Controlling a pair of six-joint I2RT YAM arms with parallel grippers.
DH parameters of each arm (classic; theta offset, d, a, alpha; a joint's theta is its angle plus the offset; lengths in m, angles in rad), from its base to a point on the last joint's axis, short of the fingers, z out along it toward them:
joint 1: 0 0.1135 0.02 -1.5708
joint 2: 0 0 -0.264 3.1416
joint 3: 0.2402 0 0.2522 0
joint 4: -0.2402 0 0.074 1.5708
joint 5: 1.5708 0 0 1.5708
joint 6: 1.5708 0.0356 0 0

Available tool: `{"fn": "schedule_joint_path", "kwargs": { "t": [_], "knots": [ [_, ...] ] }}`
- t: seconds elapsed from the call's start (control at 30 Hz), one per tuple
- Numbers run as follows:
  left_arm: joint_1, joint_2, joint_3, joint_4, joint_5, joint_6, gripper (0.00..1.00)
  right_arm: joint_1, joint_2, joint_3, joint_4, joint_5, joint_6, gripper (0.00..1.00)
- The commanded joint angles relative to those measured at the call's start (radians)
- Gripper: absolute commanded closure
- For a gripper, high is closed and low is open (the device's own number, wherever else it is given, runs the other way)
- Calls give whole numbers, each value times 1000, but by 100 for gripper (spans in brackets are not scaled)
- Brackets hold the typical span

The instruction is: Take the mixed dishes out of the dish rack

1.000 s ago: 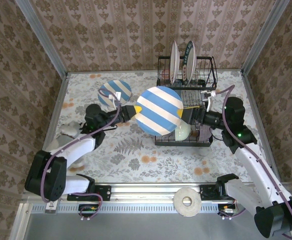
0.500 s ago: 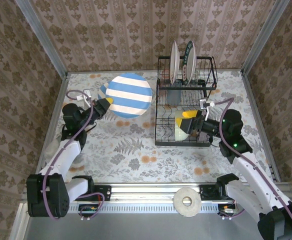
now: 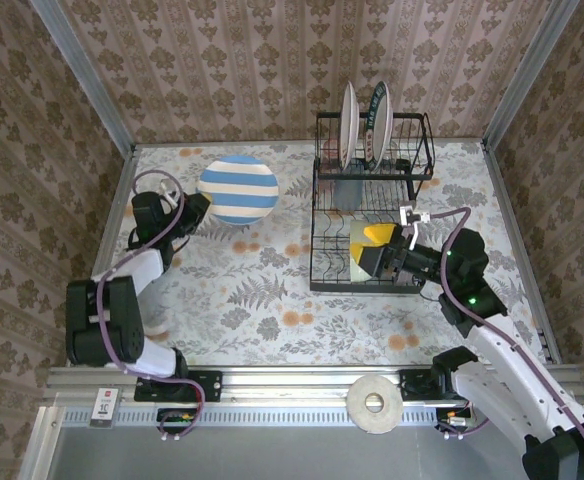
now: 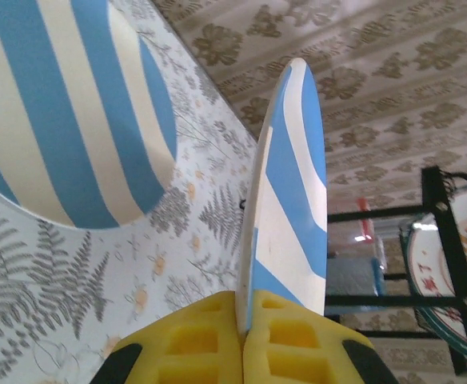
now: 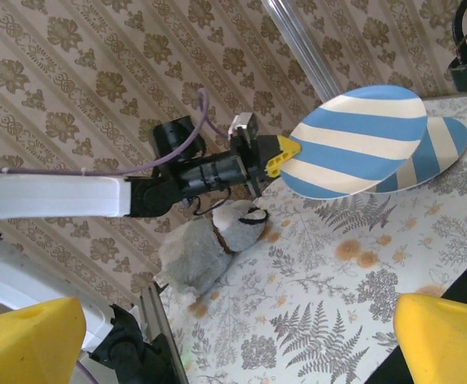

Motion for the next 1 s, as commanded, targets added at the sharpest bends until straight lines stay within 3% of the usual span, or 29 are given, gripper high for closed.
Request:
{"fn": "schedule_joint_path", "kwargs": {
  "t": [0.0,0.4,0.97],
  "knots": [
    [26,82,104,30,-22,52,100,15,-13,-9,19,19,-15,0],
    [72,395,321,46,-13,28,100,40,-7,-1,-3,26,-35,0],
    [74,534,473,-87,-27,105,100,51,-13,5,-22,32,-49,0]
  ]
}}
